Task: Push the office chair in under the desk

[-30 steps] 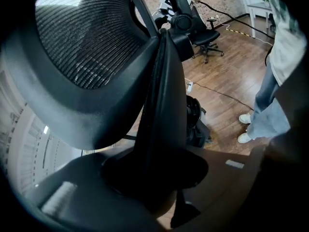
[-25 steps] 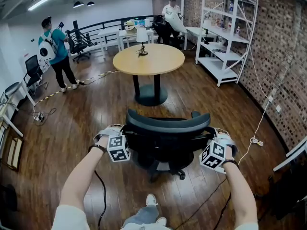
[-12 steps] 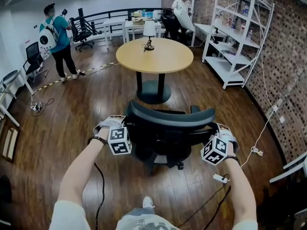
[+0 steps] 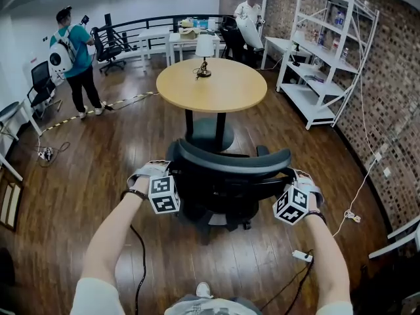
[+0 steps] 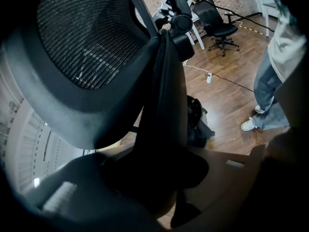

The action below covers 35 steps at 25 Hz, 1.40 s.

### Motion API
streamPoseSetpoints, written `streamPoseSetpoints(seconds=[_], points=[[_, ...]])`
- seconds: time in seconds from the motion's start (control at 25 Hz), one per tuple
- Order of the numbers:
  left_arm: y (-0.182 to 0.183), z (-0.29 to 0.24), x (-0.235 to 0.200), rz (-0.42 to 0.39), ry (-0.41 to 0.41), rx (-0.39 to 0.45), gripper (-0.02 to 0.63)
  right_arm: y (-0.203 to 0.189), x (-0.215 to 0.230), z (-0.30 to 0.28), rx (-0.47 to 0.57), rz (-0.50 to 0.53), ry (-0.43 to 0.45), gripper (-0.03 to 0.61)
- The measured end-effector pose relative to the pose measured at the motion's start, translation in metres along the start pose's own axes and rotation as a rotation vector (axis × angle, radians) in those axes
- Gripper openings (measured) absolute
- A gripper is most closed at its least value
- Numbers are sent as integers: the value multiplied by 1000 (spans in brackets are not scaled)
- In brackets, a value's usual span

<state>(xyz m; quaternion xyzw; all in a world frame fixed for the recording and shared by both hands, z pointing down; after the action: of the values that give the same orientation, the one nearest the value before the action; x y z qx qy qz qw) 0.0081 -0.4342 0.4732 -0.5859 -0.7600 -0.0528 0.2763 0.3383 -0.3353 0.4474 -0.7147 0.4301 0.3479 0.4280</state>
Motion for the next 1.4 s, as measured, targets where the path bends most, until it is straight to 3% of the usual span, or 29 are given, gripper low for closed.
streamPoseSetpoints(seconds=[1.04,1.4], points=[[-29,-76,-156,158,33,-69,172,24,81,-202,112,78,25,239],[-42,-92,-204,169,23,-84,173,38,105,-249,125,83,23,238]])
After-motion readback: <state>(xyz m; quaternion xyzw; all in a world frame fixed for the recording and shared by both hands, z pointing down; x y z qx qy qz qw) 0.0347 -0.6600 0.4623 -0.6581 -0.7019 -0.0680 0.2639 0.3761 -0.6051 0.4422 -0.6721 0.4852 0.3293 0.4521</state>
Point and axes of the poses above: the fingertips, and each gripper's own axes: z backward along the fingers, x to its right, y out of its top, the point moved 9 cm from there along z, backward along the fingers, and after that the axes turned 15 degrees about -y, right-handed, at the moved point
